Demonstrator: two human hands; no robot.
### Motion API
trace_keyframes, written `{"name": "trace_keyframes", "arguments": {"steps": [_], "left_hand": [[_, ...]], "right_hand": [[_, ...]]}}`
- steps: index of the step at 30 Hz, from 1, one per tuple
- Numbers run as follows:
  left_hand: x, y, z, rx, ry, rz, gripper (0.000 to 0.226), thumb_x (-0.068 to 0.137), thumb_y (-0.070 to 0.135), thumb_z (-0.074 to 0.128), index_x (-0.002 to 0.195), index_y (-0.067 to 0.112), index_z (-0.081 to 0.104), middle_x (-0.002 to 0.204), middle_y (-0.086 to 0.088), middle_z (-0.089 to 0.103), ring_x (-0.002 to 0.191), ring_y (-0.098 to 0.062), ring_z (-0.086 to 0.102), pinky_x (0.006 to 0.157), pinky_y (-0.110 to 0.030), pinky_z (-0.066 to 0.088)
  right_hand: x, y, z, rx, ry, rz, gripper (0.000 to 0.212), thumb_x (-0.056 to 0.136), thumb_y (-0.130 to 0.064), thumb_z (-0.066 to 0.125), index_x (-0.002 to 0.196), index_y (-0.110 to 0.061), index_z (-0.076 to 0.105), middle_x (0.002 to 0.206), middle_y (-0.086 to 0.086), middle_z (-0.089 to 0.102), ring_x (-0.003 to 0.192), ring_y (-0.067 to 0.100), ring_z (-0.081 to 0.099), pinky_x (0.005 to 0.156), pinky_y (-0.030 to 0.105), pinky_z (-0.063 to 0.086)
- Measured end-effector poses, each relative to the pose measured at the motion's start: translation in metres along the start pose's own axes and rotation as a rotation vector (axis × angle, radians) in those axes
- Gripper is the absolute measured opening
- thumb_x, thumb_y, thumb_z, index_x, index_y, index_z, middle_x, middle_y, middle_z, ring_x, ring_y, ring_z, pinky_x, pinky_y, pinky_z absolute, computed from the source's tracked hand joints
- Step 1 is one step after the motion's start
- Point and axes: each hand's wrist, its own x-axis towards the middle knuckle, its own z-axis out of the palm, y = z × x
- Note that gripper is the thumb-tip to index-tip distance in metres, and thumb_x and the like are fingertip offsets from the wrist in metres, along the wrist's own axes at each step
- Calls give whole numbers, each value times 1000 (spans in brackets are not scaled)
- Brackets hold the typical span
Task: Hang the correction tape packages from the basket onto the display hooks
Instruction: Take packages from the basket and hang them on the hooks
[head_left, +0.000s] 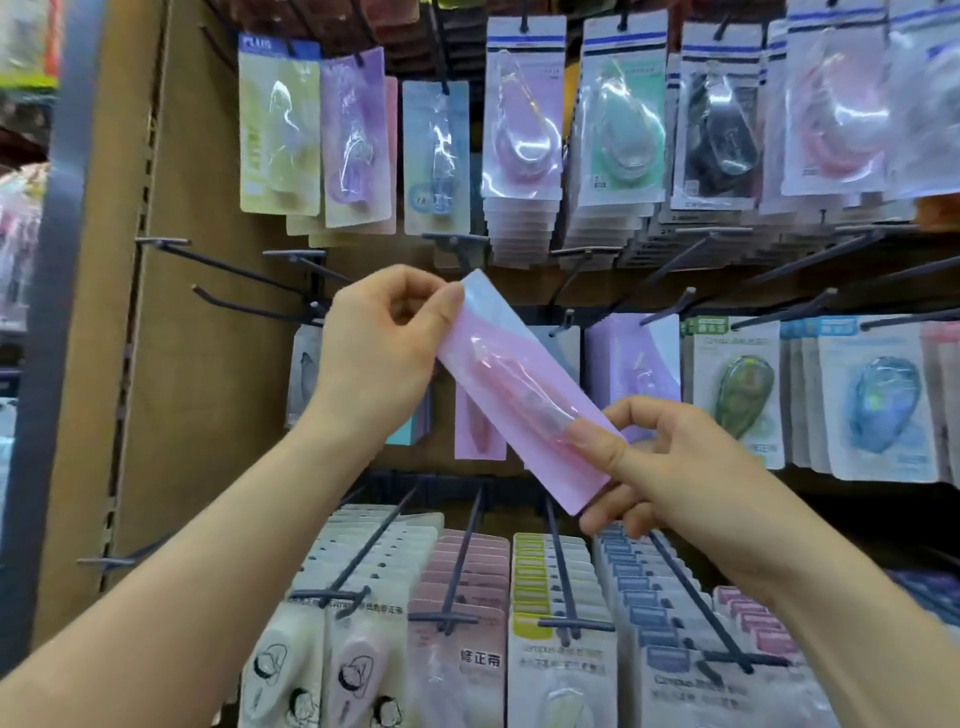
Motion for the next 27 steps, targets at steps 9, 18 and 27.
{"name": "trace_keyframes", "arguments": {"steps": [9,18,27], "left_hand": [[19,1,-1,52,-55,-35,11,93,31,65,85,25,67,84,11,67,75,-5,64,56,-6,45],[34,6,-12,-496,-281,-579,11,90,18,68,94,8,71,84,-7,76,73,-16,74,61,-23,58],[47,9,-13,-252,-334,-471,9,86,19,73,86,10,73,81,-4,77,72,-13,74,57,-20,55]], "right_hand": [[5,-4,10,66,-2,-18,34,79,-46,68,89,-14,58,68,13,72,61,24,71,48,20,46],[1,-10,13,77,-25,-26,40,72,-48,69,89,-13,57,68,12,72,59,24,69,46,20,46],[-4,-16,14,62,11,-65,38,72,-46,69,87,-13,56,67,10,72,54,24,67,43,19,46]]}}
